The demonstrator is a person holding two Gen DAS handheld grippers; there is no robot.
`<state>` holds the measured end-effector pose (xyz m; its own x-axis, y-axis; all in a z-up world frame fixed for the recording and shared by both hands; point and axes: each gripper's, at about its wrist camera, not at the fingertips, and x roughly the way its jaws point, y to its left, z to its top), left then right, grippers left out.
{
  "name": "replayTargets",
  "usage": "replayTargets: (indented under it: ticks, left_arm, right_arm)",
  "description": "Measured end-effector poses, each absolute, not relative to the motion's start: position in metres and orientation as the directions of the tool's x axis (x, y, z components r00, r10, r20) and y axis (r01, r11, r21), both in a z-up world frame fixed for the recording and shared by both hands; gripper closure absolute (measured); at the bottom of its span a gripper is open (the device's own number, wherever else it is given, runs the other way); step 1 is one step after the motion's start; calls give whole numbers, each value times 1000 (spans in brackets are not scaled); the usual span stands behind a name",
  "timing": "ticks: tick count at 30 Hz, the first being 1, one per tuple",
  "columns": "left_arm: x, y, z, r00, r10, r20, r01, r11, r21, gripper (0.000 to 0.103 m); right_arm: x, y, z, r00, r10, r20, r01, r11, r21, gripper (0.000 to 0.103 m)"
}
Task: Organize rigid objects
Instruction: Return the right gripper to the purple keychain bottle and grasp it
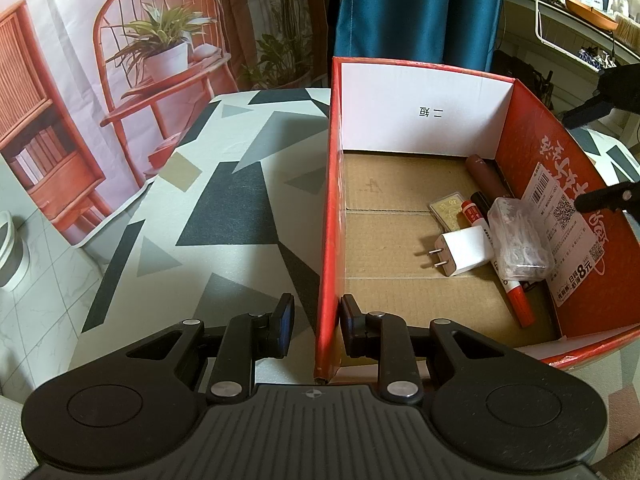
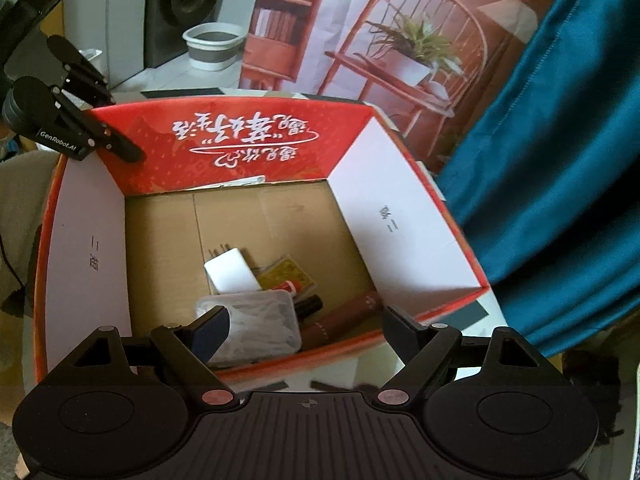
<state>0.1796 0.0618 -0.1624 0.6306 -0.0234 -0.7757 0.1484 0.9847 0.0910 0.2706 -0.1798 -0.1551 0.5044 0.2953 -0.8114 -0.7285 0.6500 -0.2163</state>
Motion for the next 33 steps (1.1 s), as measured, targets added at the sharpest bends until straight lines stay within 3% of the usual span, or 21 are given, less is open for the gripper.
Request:
replayTargets:
  ticks: [12,22,26,33]
  left_arm:
    - [180,62,-162,631,-23,-776,148,985,91,76]
    - [179,63,-162,633,-21,-774,148,984,95,76]
    - [179,64,-163,631,-21,-775,147,985,93,76]
    - [179,64,-163,629,-20,-778,147,985,94,76]
  right_arm:
    - [283,-248,-127,632,247,-734,-563,798,-216,22]
    - [306,-297,-181,622,140,-770,-372,919,-133,21]
    - [313,-315,-207,620,96,-779,-232,971,-65,1]
    - [325,-331,-248,555,73,-829,-102,995,20,1]
